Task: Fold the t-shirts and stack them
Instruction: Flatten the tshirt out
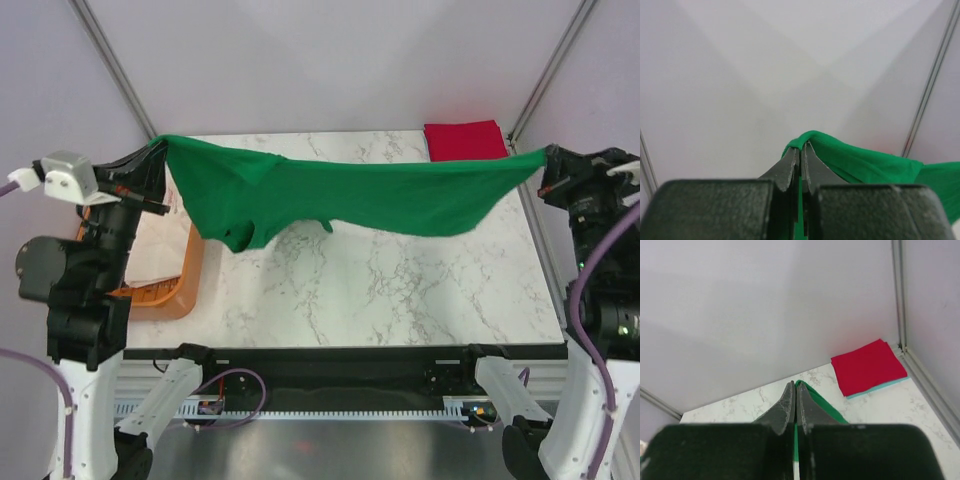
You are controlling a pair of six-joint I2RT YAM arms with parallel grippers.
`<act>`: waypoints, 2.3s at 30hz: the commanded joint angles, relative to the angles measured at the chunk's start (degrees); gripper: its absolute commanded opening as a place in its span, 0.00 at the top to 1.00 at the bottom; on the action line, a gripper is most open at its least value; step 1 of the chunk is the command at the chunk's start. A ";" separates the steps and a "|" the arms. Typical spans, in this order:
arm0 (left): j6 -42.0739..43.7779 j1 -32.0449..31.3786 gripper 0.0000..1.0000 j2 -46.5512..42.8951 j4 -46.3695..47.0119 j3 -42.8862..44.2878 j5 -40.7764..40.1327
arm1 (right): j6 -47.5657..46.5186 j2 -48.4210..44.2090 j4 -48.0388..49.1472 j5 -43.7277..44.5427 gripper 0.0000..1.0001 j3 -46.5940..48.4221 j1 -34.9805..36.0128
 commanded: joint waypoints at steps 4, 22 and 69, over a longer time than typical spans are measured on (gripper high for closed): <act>-3.14 0.26 0.98 -3.56 -3.85 5.61 0.34 | -4.98 0.91 -13.27 7.67 1.00 13.03 -0.25; 3.54 0.26 0.98 36.03 5.80 2.64 2.63 | -1.21 28.23 27.21 -2.42 1.00 -17.61 -0.25; -23.80 -1.84 0.98 91.53 20.58 34.79 27.23 | 0.72 68.06 23.66 17.95 1.00 4.78 -2.70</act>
